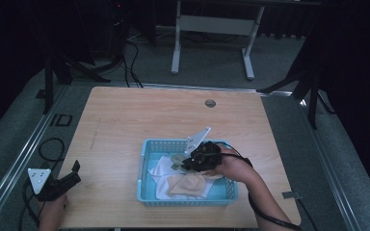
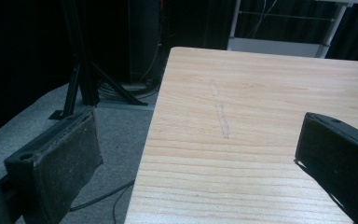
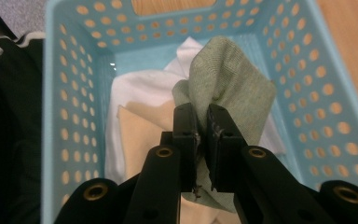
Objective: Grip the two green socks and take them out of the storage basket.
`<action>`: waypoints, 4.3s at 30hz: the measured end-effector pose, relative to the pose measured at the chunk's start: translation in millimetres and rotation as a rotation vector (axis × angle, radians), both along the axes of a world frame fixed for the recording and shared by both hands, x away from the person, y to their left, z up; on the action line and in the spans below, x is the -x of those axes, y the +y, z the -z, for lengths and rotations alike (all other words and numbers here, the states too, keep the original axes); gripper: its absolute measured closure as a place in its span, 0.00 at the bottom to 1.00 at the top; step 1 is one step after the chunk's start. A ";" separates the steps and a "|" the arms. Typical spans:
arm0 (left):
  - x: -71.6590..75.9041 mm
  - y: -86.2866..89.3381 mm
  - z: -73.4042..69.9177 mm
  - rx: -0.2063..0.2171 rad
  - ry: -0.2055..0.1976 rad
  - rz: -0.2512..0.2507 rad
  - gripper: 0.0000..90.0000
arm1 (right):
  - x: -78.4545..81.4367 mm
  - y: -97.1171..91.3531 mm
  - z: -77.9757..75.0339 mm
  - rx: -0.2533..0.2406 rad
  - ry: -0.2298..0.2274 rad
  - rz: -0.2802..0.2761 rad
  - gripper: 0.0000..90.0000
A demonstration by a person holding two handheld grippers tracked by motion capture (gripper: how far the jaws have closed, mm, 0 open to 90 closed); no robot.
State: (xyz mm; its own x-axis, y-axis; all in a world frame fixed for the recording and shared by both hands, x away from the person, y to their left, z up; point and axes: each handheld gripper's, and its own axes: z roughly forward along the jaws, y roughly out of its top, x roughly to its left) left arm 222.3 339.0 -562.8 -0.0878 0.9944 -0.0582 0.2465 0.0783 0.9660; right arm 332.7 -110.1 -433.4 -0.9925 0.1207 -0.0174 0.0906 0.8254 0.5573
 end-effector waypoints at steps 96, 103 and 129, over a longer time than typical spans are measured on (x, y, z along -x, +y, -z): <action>-0.4 -0.3 -0.2 -0.003 0.005 -0.005 0.01 | 35.3 -223.9 28.2 -0.112 0.055 0.400 0.67; -0.3 0.0 -0.1 0.000 0.004 -0.003 0.01 | 10.1 -194.7 10.5 -0.106 0.044 0.346 0.63; 0.0 0.4 -0.1 0.001 0.001 0.002 0.01 | -29.7 -78.2 35.4 0.010 0.080 0.199 0.57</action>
